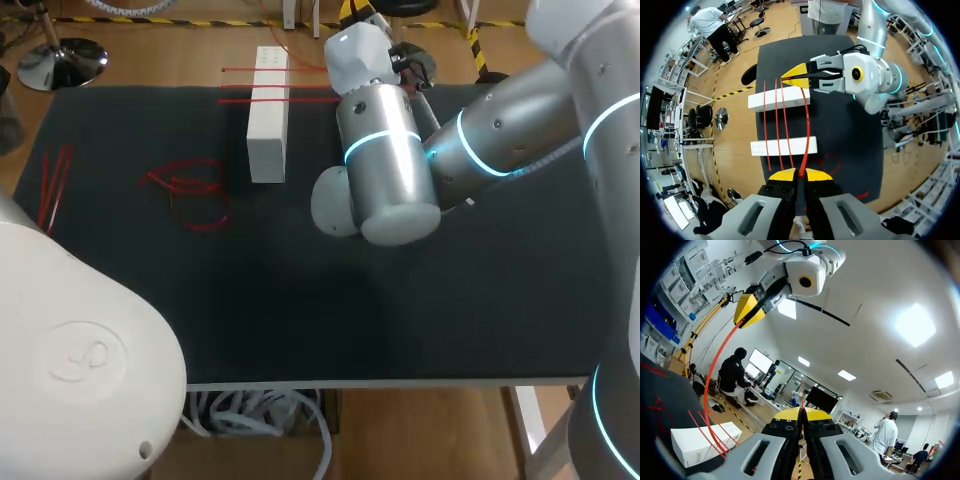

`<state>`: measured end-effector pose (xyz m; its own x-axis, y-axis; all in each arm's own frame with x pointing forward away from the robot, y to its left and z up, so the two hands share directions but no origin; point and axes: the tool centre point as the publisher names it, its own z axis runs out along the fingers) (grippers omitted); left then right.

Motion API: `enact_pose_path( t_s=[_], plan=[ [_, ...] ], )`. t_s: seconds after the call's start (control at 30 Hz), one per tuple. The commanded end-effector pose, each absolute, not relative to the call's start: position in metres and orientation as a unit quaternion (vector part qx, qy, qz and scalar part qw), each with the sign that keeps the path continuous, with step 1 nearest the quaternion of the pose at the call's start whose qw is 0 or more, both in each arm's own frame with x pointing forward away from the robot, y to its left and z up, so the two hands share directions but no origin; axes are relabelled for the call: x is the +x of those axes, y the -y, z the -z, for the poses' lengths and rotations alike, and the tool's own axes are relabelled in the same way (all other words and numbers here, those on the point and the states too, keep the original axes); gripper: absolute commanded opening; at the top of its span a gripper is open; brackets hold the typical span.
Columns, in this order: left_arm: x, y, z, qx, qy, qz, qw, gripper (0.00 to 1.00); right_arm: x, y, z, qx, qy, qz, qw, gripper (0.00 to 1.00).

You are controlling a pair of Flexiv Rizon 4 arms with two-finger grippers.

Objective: Grab the tape and strap the tape.

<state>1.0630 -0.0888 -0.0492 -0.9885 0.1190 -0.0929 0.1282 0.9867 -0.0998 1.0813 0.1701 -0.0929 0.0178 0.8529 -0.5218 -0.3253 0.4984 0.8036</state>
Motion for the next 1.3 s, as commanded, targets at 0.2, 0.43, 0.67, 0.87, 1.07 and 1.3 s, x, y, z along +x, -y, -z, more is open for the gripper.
enact_pose_path(
  t_s=[0.2,0.43,0.67,0.87,1.07,1.3],
  plan=[
    [1.064,0.089,0.048,0.062,-0.996,0.051,0.042,0.00,1.080,-0.168,0.086,0.244,-0.555,-0.436,0.666,0.00],
    [1.064,0.089,0.048,0.062,-0.996,0.051,0.042,0.00,1.080,-0.168,0.086,0.244,-0.555,-0.436,0.666,0.00],
    [1.064,0.089,0.048,0.062,-0.996,0.051,0.042,0.00,1.070,-0.187,0.078,0.143,-0.573,-0.423,0.688,0.00],
    [1.064,0.089,0.048,0.062,-0.996,0.051,0.042,0.00,1.069,-0.196,0.065,0.121,-0.555,-0.422,0.707,0.00],
    [1.064,0.089,0.048,0.062,-0.996,0.051,0.042,0.00,1.072,-0.202,0.061,0.104,-0.555,-0.405,0.720,0.00],
    [1.064,0.089,0.048,0.062,-0.996,0.051,0.042,0.00,1.070,-0.215,0.057,0.063,-0.553,-0.386,0.735,0.00]
  ],
)
